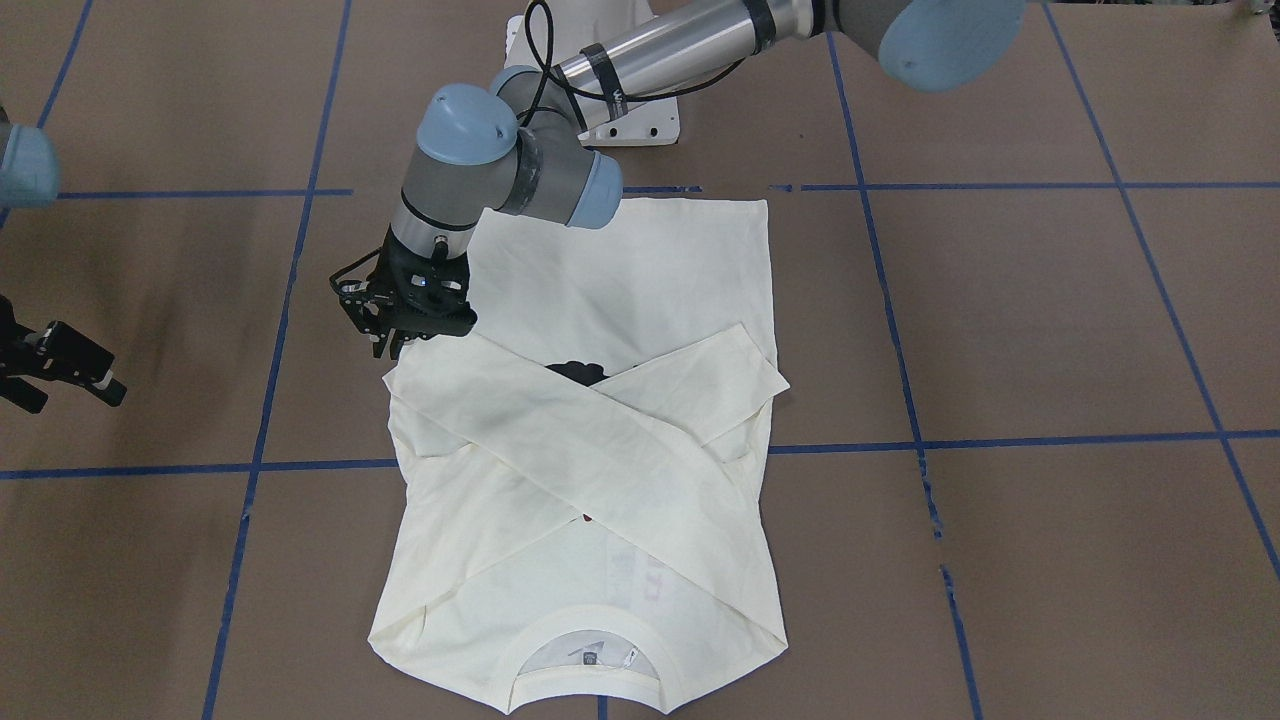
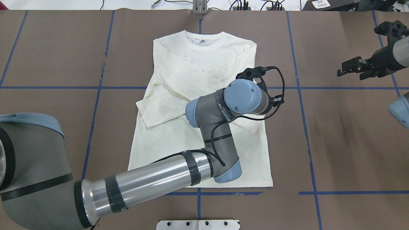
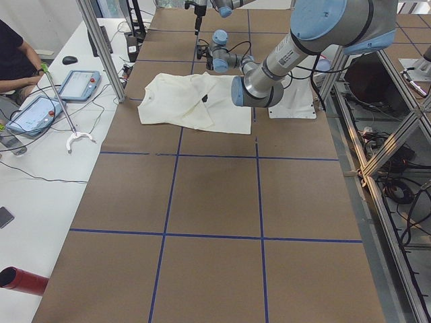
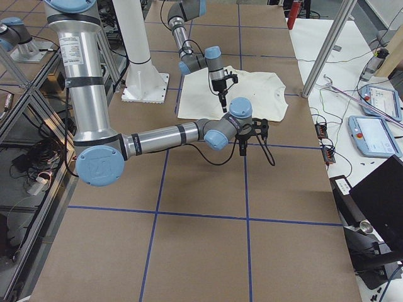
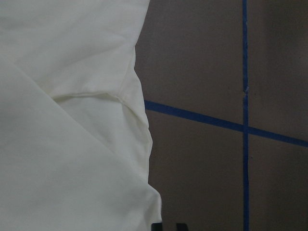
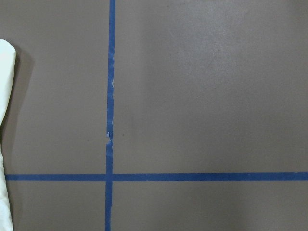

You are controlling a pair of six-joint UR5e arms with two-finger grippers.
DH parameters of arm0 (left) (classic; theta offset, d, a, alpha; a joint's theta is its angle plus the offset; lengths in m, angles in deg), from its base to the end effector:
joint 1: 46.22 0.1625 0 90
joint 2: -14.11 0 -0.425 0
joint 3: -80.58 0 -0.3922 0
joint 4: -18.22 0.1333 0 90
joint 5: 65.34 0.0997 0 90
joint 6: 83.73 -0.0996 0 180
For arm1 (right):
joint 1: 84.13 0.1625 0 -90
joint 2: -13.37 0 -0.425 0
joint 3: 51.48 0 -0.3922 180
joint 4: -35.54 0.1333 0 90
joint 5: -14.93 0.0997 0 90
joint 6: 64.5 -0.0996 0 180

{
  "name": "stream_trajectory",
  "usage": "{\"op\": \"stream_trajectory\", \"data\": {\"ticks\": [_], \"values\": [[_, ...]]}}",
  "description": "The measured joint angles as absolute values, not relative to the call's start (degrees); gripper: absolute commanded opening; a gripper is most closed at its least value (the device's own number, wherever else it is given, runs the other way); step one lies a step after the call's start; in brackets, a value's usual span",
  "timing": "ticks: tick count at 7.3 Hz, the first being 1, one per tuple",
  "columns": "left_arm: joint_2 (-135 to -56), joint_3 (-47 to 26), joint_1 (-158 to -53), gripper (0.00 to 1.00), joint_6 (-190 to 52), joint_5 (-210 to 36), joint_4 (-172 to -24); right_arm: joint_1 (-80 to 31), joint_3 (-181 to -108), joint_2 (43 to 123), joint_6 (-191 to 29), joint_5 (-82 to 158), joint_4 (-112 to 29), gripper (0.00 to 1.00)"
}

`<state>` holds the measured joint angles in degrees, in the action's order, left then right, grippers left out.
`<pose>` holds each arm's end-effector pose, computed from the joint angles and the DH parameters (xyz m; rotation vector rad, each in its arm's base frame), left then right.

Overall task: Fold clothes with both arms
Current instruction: 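Carry the other sleeve with the left gripper across the shirt front, then release the sleeve with the left gripper while the right gripper moves to the hem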

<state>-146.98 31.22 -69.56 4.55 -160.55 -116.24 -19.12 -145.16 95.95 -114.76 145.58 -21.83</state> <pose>0.7421 -0.4556 0.0310 0.2084 1.2964 -0.2623 -0.1763 -0.5401 0.4941 0.1665 -0.9773 0.1338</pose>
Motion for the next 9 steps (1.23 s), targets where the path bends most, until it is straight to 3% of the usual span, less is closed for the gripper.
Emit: {"op": "stream_trajectory", "data": {"ticks": [2, 4, 6, 7, 9], "values": [[-144.96, 26.48, -69.97, 0.56, 5.33, -160.52, -115.38, -19.7, -146.61, 96.18, -116.62, 146.38, -21.76, 1.0], [-136.45, 11.94, -71.9, 0.56, 5.34, -162.83, -108.76, -25.6, -151.88, 96.95, -127.95, 144.68, -21.49, 0.98], [-121.08, -10.88, -74.25, 0.55, 4.73, -166.17, -101.62, -39.02, -158.89, 97.27, -146.83, 132.63, -21.39, 0.96], [-115.23, -18.66, -74.69, 0.54, 4.68, -166.75, -100.54, -46.82, -161.86, 97.37, -156.22, 124.9, -21.6, 0.93], [-110.84, -25.02, -75.19, 0.55, 5.85, -167.01, -99.08, -62.98, -166.22, 98.57, -168.56, 108.14, -22.51, 0.91]]}}
